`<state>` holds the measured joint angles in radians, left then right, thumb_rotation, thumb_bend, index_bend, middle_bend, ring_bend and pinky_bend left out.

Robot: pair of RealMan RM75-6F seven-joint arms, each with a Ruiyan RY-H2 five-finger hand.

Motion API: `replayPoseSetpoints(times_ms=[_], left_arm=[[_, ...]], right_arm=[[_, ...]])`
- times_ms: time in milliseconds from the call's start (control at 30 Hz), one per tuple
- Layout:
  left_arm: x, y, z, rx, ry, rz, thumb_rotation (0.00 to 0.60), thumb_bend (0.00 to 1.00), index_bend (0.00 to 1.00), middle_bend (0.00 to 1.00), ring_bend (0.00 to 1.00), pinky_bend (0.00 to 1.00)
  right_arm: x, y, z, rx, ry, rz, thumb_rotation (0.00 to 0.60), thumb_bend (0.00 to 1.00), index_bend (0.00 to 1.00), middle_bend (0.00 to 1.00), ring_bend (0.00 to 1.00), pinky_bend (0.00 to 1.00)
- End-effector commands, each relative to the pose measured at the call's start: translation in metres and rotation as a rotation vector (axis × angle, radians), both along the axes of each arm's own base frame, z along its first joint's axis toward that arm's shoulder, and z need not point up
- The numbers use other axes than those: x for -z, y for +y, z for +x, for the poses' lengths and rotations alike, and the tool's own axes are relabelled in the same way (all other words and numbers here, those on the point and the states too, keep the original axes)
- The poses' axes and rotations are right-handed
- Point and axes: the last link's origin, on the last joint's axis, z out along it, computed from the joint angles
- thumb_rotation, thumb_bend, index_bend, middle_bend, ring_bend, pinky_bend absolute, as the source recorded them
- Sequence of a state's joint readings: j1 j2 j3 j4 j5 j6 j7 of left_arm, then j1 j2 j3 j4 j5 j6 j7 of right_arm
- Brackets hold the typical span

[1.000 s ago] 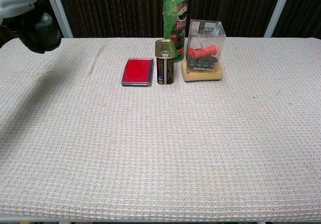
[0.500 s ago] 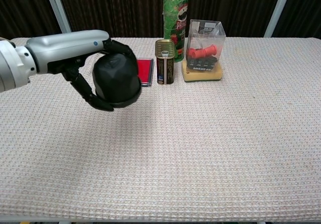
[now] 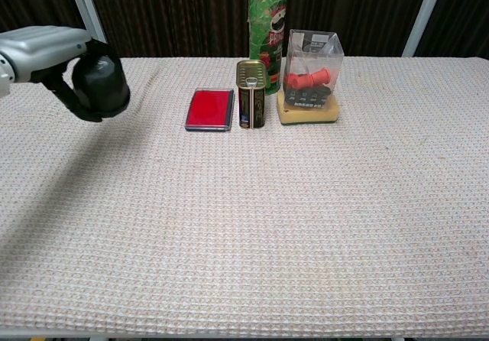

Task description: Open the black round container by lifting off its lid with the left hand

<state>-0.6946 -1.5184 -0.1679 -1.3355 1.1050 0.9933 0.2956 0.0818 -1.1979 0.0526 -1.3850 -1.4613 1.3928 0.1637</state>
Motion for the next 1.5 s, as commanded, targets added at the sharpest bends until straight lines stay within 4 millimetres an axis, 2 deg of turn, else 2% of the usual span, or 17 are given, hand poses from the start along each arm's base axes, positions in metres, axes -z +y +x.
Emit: replayPoseSetpoints(times_ms=[33,333,800,967,1067,1233,1367,1500], left_arm=[[0.014,-0.022,0.016,0.006,-0.09,-0.087,0.6,0.25,0.47,0.63,0.34,0.21],[0.034,-0.061,0.043,0.066,-0.216,-0.205,0.6,0.24,0.47,0.64,0.34,0.2],[0.057,-0.041,0.017,-0.028,-0.166,-0.202,0.6,0.23,0.42,0.6,0.34,0.19],[0.06,-0.039,0.011,-0.047,-0.162,-0.218,0.6,0.21,0.38,0.5,0.29,0.18],[0.061,-0.039,0.009,-0.054,-0.166,-0.229,0.6,0.17,0.34,0.39,0.24,0.17],[0.061,-0.041,0.007,-0.059,-0.185,-0.25,0.6,0.13,0.23,0.23,0.16,0.15],[0.06,-0.042,0.007,-0.05,-0.209,-0.254,0.6,0.11,0.16,0.17,0.12,0.14],[0.057,-0.042,0.008,-0.038,-0.232,-0.247,0.6,0.11,0.14,0.14,0.11,0.14]], right_arm=[[0.002,0.0,0.0,0.001,0.001,0.005,0.6,0.13,0.0,0.0,0.0,0.0],[0.0,0.0,-0.001,0.004,-0.002,-0.002,0.6,0.13,0.0,0.0,0.0,0.0],[0.002,-0.001,-0.004,0.012,-0.003,0.006,0.6,0.13,0.0,0.0,0.0,0.0],[0.002,-0.001,-0.005,0.015,-0.004,0.005,0.6,0.14,0.0,0.0,0.0,0.0],[0.001,-0.001,-0.005,0.017,-0.004,0.004,0.6,0.13,0.0,0.0,0.0,0.0],[0.002,-0.001,-0.005,0.016,-0.003,0.007,0.6,0.14,0.0,0.0,0.0,0.0],[0.002,-0.001,-0.005,0.017,-0.002,0.006,0.6,0.13,0.0,0.0,0.0,0.0],[0.002,-0.001,-0.005,0.017,-0.001,0.007,0.6,0.13,0.0,0.0,0.0,0.0]])
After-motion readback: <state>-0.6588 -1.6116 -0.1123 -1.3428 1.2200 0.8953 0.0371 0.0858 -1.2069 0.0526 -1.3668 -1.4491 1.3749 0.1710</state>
